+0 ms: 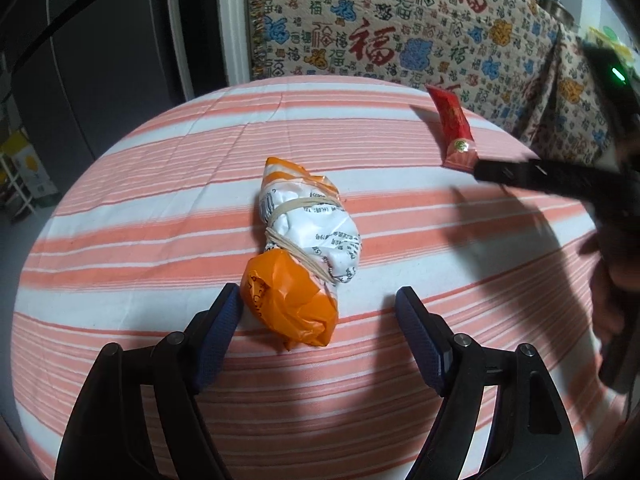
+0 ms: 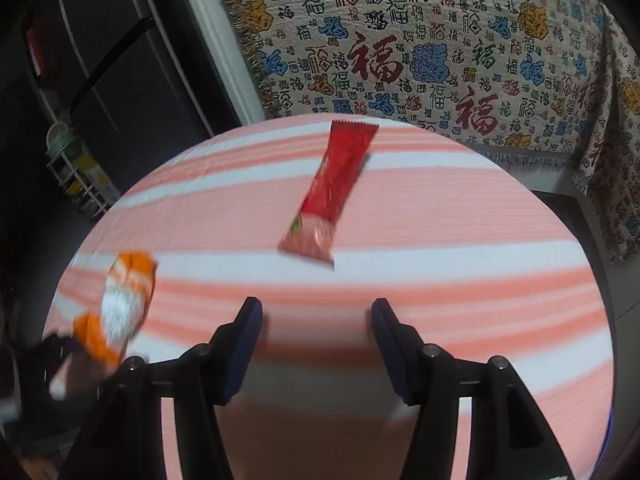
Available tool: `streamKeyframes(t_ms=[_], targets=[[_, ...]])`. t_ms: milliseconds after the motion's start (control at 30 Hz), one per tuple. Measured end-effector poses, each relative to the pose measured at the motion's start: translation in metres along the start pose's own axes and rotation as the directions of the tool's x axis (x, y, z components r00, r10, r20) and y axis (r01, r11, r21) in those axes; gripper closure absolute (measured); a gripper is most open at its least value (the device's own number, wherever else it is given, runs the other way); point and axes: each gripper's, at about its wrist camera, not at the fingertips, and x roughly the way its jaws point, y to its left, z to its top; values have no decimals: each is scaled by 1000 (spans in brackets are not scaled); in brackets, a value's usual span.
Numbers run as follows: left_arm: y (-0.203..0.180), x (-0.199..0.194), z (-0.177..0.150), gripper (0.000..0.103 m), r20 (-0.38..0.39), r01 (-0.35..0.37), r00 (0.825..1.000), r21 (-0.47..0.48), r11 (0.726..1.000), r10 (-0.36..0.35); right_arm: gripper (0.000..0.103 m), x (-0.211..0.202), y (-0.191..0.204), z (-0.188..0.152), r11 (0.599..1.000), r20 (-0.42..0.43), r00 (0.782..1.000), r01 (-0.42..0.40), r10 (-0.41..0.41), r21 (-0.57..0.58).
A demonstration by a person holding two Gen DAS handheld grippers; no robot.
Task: Collect trash
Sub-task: 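Grasp the orange-and-white wrapped snack with the left tool while the right tool grasps the red bar wrapper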
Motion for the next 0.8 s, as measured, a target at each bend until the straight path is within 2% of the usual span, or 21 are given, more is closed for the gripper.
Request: streamKeyframes(t_ms=[133,200,333,533,600,633,700,767,800], targets=[[-2,1,0,20,-4,-5,1000,13,1000,5,44,33,6,21,999,-4,1000,25,-25,25],[0,0,0,20,-2,5,1000,6,1000,-5,70,38,12,23,998,7,998,57,-57,-21],[2,0,0,18,1,24,1000,-2,1000,-24,70,25,16,12,995,-31,998,48,-51,-87],[4,-1,-3,18,-3,14,1000,9,1000,-14,70,-33,28,-51,958,-85,996,13,-38,-286],[5,-2,-8,8,-21,-12,1000,29,1000,13,68,-49,29,-73,948,-81,995,25,-54,-317],[8,-3,-10,3,-28,-12,1000,23,1000,12,67,-56,31,-86,946,-59,996,50,-72,-321],[12,-4,-12,2,-31,-12,999,28,1000,13,56,-59,29,-96,948,-22,995,88,-100,-304],[14,-4,-14,0,-36,-6,999,40,999,8,53,-60,22,-99,964,27,995,98,-94,-246],[14,-4,-14,0,-36,-5,999,50,999,7,47,-60,19,-98,972,30,996,89,-85,-218]])
